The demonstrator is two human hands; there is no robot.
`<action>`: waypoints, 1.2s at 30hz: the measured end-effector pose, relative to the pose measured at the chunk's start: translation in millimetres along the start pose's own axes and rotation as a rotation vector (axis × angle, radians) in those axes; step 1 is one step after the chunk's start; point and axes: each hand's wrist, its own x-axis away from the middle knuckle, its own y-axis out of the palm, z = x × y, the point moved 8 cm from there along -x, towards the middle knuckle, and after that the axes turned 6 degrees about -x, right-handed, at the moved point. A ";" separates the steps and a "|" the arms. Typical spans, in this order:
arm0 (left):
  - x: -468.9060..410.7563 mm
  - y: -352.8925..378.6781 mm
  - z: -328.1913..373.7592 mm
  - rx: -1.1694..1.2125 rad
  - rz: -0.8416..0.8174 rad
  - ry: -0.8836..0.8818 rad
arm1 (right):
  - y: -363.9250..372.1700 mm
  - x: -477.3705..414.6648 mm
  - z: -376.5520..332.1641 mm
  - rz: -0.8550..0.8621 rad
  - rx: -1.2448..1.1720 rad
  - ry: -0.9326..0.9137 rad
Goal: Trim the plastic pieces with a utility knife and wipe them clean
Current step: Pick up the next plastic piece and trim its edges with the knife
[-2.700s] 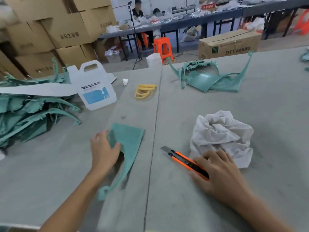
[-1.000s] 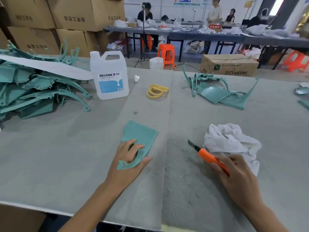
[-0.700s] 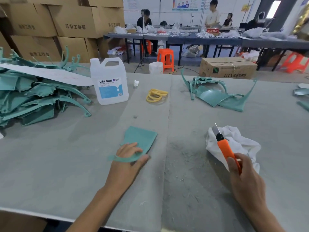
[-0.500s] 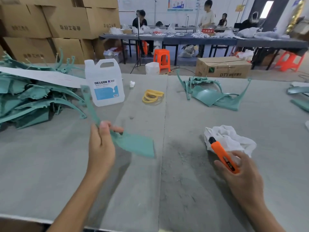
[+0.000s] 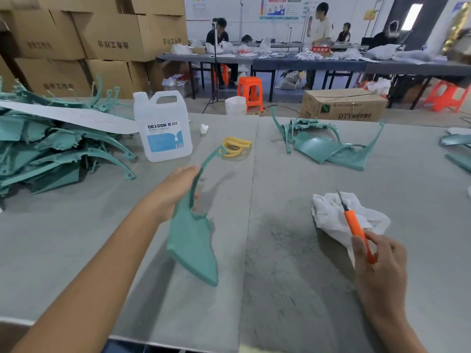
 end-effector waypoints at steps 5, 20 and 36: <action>38.6 -17.8 -50.7 0.793 0.081 -0.147 | 1.6 1.8 8.9 0.000 0.004 0.031; 61.9 0.7 -131.0 0.662 0.293 -0.254 | -3.5 21.7 -25.8 -0.062 0.026 -0.079; 95.5 31.8 -78.9 -0.309 0.248 0.465 | 56.5 69.6 -121.7 -0.591 -0.195 -0.075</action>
